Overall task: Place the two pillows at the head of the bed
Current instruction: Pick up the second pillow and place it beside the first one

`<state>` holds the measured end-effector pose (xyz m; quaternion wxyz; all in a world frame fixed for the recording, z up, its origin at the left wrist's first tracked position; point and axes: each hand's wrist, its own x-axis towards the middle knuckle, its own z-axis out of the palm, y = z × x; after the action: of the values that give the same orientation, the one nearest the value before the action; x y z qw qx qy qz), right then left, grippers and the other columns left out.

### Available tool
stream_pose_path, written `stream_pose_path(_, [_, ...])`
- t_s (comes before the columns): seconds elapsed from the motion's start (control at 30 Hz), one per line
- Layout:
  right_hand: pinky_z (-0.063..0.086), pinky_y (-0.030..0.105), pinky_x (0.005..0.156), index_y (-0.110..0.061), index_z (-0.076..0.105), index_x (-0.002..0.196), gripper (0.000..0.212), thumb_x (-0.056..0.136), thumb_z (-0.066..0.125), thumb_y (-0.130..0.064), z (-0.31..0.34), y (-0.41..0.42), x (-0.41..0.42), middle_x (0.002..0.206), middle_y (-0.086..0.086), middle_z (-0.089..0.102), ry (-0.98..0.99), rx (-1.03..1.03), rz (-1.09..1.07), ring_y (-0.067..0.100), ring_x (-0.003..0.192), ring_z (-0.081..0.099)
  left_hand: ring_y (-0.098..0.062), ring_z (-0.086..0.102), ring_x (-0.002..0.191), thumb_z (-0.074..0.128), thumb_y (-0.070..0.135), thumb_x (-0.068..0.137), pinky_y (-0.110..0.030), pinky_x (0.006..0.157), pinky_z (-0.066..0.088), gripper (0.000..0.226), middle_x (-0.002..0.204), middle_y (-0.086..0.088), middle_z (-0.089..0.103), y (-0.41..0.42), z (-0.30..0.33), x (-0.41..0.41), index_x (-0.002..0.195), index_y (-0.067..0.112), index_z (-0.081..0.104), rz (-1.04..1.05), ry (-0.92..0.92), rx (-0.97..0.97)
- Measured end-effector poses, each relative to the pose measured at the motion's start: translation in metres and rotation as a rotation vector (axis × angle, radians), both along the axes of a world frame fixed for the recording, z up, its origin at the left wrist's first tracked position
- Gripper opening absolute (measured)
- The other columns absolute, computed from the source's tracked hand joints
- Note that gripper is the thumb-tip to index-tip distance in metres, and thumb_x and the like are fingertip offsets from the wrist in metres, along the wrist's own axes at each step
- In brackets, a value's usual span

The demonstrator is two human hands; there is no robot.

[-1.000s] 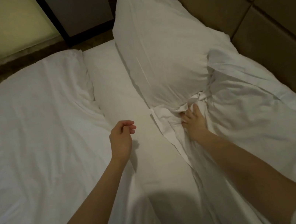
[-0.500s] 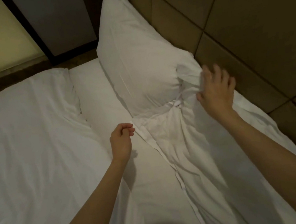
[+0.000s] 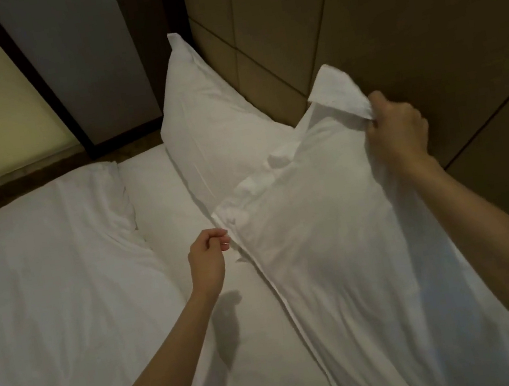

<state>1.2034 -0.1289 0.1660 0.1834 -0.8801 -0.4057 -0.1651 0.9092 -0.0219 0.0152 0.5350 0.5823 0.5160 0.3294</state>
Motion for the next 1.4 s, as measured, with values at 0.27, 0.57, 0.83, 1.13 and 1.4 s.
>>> stream_pose_path(0.27, [0.048,0.050,0.085,-0.004,0.050,0.114,0.022,0.094,0.044,-0.010,-0.062,0.019,-0.026,0.116,0.020,0.058,0.180,-0.307,0.066,0.041,0.102,0.057,-0.016,0.059,0.073,0.036,0.002,0.089,-0.017,0.065,0.043,0.028,0.080,0.000,0.064,0.000,-0.015,0.010,0.088,0.012,0.062,-0.051,0.071,-0.001])
stream_pose_path(0.57, [0.033,0.046,0.104,-0.005,0.057,0.118,0.036,0.082,0.052,-0.002,-0.095,0.077,-0.035,0.131,0.019,0.054,-0.338,-0.444,0.635,0.037,0.121,0.049,-0.028,0.054,0.114,0.036,0.014,0.098,-0.034,0.100,0.040,0.030,0.126,-0.013,0.058,0.069,-0.047,0.041,0.120,0.011,0.056,-0.099,0.241,0.039])
stream_pose_path(0.83, [0.031,0.037,0.096,-0.015,0.062,0.105,0.032,0.097,0.035,-0.030,-0.120,0.107,0.004,0.113,0.006,0.061,-0.169,-0.730,0.557,0.025,0.106,0.052,-0.032,0.054,0.112,0.049,0.041,0.093,-0.039,0.089,0.044,0.046,0.128,-0.015,0.048,0.128,-0.065,0.114,0.128,0.012,0.045,-0.366,0.518,0.211])
stream_pose_path(1.13, [0.040,0.035,0.074,-0.010,0.062,0.093,0.030,0.095,0.039,-0.029,-0.136,0.100,0.008,0.101,0.005,0.062,-0.085,-0.565,0.440,0.023,0.103,0.050,-0.033,0.050,0.108,0.056,0.073,0.068,-0.042,0.084,0.041,0.101,0.135,-0.015,0.038,0.154,-0.061,0.189,0.134,0.001,0.030,-0.537,1.079,0.612])
stream_pose_path(1.4, [0.041,0.035,0.065,-0.007,0.059,0.087,0.025,0.095,0.041,-0.022,-0.131,0.102,0.002,0.091,0.007,0.059,0.020,-0.495,0.355,0.022,0.087,0.051,-0.027,0.066,0.097,0.052,0.023,0.090,-0.036,0.072,0.050,0.026,0.105,-0.009,0.069,0.157,-0.060,0.193,0.110,0.008,0.058,-0.716,1.116,0.922])
